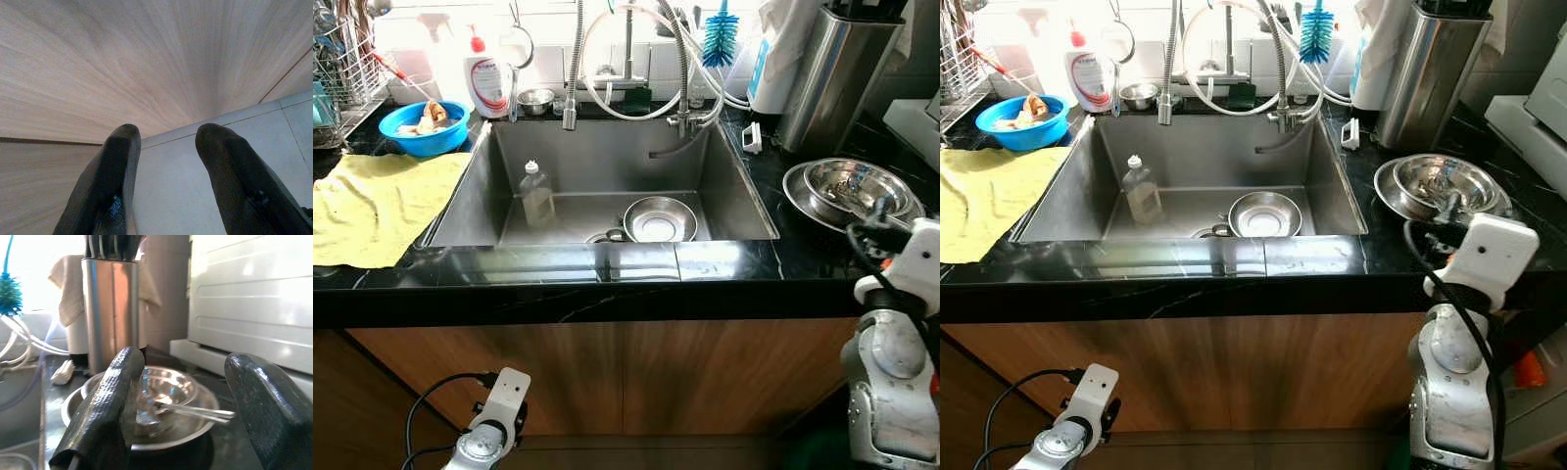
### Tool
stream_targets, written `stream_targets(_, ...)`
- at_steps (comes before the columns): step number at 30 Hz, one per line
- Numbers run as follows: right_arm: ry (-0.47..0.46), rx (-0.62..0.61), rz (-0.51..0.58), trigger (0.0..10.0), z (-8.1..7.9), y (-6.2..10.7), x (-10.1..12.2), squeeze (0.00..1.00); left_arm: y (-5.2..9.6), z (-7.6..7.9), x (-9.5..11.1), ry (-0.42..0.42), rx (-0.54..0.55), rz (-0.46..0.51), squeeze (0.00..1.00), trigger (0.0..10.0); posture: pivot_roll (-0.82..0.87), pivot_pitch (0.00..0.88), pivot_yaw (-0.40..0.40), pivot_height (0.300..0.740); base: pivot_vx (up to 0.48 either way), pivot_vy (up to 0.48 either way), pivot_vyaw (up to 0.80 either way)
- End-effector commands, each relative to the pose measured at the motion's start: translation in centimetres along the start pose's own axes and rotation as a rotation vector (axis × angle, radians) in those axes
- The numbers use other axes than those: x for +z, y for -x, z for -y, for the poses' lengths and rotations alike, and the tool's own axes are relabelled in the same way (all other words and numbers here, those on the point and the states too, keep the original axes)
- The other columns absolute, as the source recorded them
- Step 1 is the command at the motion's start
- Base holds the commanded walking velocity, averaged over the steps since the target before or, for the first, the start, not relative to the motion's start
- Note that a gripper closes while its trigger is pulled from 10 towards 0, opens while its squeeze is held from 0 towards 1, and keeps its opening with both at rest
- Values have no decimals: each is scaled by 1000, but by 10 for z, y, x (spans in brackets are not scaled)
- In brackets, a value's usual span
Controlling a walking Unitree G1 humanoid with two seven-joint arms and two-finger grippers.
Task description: Kitchen organization
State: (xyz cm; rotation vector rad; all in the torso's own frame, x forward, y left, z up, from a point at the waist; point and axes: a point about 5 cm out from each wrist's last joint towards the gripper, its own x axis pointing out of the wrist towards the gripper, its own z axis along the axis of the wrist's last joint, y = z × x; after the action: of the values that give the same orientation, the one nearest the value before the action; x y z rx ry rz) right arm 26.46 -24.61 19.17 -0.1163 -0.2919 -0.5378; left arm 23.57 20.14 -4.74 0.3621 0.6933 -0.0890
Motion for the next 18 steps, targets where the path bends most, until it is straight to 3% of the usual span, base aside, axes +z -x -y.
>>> stream_targets(1,2,-25,52,10000,4,-2,11,0,1,-1,-5,-14,0,-19,0,10000,-72,0,16,740,0,0,0)
stream_targets(5,22,-104,99,10000,13,-3,20,0,2,-1,-6,-13,1,-19,0,10000,-71,0,16,740,0,0,0)
stream_targets(8,26,-219,87,10000,28,-1,19,0,2,-1,-6,-14,0,-19,0,10000,-71,0,16,740,0,0,0)
stream_targets(18,-35,-226,-6,10000,28,0,4,0,1,-1,-5,-15,-2,-17,0,10000,-73,0,17,740,0,0,0)
